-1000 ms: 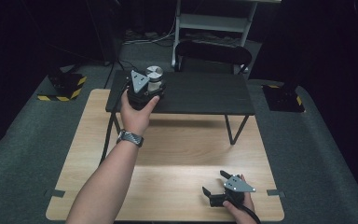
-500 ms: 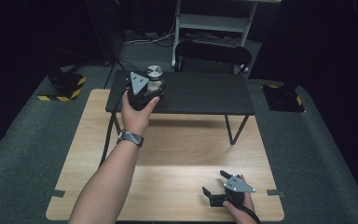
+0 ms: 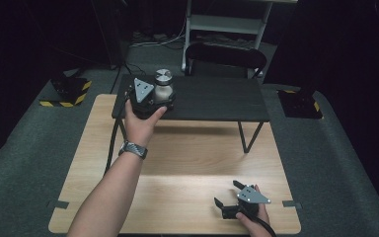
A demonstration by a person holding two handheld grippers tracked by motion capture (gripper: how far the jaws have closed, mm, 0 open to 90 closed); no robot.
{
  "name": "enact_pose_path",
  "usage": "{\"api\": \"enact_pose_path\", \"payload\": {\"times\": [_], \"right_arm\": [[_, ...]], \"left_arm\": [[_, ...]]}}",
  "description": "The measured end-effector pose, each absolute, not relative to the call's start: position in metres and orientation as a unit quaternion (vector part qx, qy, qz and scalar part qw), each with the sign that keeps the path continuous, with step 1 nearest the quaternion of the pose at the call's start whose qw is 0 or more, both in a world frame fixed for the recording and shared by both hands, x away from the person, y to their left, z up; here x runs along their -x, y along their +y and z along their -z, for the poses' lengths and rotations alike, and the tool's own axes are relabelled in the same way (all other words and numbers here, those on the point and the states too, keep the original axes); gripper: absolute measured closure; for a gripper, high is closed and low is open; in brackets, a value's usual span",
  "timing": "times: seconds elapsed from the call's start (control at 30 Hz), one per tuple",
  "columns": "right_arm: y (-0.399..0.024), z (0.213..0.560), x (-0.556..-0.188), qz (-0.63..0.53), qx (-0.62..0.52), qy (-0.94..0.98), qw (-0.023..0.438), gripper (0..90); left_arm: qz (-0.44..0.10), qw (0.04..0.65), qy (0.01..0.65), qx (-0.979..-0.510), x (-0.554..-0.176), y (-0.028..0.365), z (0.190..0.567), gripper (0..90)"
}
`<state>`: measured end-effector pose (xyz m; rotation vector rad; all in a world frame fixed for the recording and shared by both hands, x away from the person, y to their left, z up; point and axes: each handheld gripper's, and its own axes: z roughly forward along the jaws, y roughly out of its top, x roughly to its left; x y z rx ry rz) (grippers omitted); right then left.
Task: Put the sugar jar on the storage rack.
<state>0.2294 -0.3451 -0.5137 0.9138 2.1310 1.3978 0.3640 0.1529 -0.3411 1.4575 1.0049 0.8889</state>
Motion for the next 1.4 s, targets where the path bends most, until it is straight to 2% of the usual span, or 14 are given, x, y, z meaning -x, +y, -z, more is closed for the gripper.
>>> {"api": "enact_pose_path", "payload": {"times": [0.7, 1.13, 1.4], "right_arm": [[-0.343, 0.513, -0.228, -0.500, -0.334, 0.768, 0.220, 0.0], [-0.342, 0.513, -0.228, -0.498, -0.336, 0.768, 0.222, 0.0], [-0.342, 0.512, -0.228, -0.497, -0.337, 0.768, 0.222, 0.0]], "left_arm": [[-0.391, 0.563, 0.414, -0.599, -0.292, 0.194, 0.360, 0.4], [-0.384, 0.580, 0.393, -0.601, -0.245, 0.224, 0.402, 0.5], [-0.380, 0.576, 0.385, -0.613, -0.224, 0.228, 0.428, 0.4]]}}
